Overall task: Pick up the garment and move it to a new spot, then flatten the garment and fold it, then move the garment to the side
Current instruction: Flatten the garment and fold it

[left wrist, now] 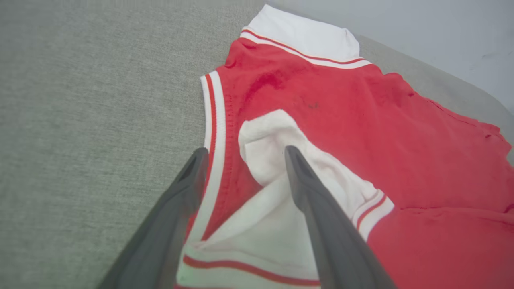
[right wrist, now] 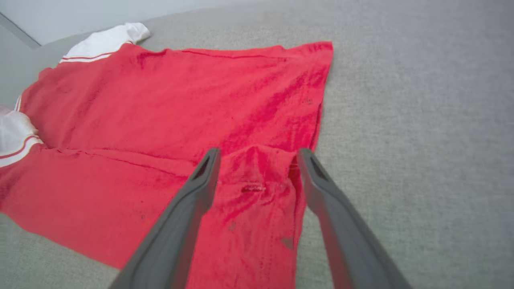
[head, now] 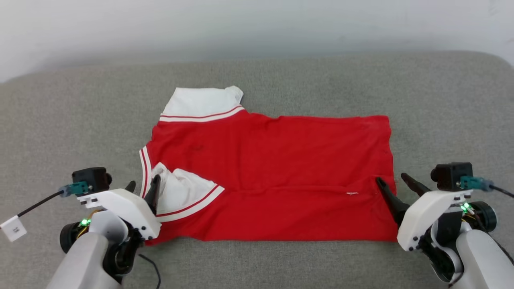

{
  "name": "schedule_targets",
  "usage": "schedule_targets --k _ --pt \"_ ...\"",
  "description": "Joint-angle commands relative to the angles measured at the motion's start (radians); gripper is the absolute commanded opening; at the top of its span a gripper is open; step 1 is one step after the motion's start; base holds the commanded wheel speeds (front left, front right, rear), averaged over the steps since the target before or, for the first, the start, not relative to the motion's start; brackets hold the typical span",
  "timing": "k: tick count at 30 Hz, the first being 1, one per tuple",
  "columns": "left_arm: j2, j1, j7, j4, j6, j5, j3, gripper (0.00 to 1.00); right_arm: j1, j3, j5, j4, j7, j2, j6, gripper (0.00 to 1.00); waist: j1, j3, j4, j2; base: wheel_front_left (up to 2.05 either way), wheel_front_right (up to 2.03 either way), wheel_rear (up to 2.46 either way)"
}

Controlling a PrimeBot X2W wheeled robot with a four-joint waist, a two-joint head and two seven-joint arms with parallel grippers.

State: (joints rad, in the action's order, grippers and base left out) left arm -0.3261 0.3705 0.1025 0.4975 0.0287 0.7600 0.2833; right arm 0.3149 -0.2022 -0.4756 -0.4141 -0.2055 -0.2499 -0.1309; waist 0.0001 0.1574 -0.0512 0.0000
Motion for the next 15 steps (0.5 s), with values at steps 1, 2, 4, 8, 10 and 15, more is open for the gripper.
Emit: schedule_targets --k 1,2,4,8,10,15 --pt "-0.014 -0.019 0.009 0.002 0.000 0.007 -0.006 1.00 -0.022 -0.010 0.019 0.013 0.039 -0.016 0.000 1.00 -0.0001 -0.043 -0.006 0.0000 0.00 0.00 0.00" --pt "-0.021 -0.023 0.015 -0.002 0.000 0.009 -0.009 1.00 -0.028 -0.013 0.032 0.022 0.071 -0.026 0.000 1.00 -0.0001 -0.059 -0.007 0.0000 0.00 0.00 0.00" --pt "-0.041 -0.031 0.040 -0.014 0.003 0.017 -0.012 1.00 -0.046 -0.013 0.065 0.048 0.136 -0.033 0.000 1.00 -0.0001 -0.090 -0.009 0.0000 0.00 0.00 0.00" --pt "-0.092 -0.062 0.129 -0.068 0.019 0.019 -0.004 1.00 -0.096 0.007 0.110 0.101 0.225 -0.031 0.000 1.00 -0.0001 -0.131 -0.017 0.0000 0.00 0.00 0.00" --pt "-0.122 -0.081 0.196 -0.103 0.029 0.026 0.006 1.00 -0.121 0.027 0.131 0.129 0.252 -0.020 0.000 1.00 -0.0001 -0.142 -0.023 0.0000 0.00 0.00 0.00" --pt "-0.195 -0.142 0.391 -0.194 0.053 0.063 0.027 1.00 -0.188 0.071 0.165 0.214 0.268 0.023 0.001 1.00 -0.0001 -0.135 -0.050 0.0000 0.00 0.00 0.00"
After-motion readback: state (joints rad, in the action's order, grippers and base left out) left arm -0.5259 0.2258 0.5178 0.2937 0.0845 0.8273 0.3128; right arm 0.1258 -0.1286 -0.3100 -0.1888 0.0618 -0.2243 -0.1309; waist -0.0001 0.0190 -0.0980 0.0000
